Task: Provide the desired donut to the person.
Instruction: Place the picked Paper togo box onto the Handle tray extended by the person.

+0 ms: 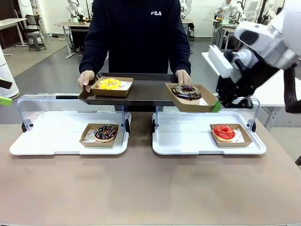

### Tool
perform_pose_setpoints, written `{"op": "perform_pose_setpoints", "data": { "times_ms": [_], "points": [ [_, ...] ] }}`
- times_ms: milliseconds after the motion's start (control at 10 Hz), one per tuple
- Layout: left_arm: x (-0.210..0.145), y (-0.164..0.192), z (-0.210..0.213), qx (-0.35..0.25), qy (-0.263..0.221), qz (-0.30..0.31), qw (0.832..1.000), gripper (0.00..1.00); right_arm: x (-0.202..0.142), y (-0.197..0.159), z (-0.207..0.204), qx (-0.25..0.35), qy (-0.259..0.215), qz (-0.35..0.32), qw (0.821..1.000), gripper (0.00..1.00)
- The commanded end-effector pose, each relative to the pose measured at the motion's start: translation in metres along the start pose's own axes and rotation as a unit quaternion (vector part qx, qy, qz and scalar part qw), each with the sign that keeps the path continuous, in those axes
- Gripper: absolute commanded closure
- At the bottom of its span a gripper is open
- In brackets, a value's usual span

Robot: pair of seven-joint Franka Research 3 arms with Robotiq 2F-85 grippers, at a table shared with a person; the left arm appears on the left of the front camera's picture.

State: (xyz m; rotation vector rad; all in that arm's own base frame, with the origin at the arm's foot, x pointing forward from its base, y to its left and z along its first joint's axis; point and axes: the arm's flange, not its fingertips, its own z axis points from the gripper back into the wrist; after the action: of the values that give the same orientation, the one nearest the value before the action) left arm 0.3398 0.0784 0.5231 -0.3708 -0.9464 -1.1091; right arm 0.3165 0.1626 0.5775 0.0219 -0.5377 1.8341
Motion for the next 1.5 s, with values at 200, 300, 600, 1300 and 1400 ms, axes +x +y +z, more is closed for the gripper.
{"op": "perform_pose_setpoints", "data": {
  "times_ms": [200, 300, 600, 1300, 1400],
  "points": [
    [0.0, 0.0, 0.0, 0.002, -0.009, 0.002, 1.0, 0.0, 0.102, -0.108, -0.036, -0.001, 0.041, -0.073, 0.996, 0.98],
    [0.0, 0.0, 0.0, 0.002, -0.009, 0.002, 1.0, 0.0, 0.112, -0.128, -0.055, -0.023, 0.063, -0.106, 0.992, 0.98],
    [0.0, 0.0, 0.0, 0.002, -0.009, 0.002, 1.0, 0.0, 0.092, -0.167, -0.087, -0.033, 0.08, -0.132, 0.987, 0.98],
    [0.0, 0.0, 0.0, 0.002, -0.009, 0.002, 1.0, 0.0, 0.04, -0.194, -0.137, -0.006, 0.11, -0.129, 0.986, 0.98],
    [0.0, 0.0, 0.0, 0.002, -0.009, 0.002, 1.0, 0.0, 0.038, -0.194, -0.139, -0.011, 0.111, -0.126, 0.986, 0.98]
  ]
}}
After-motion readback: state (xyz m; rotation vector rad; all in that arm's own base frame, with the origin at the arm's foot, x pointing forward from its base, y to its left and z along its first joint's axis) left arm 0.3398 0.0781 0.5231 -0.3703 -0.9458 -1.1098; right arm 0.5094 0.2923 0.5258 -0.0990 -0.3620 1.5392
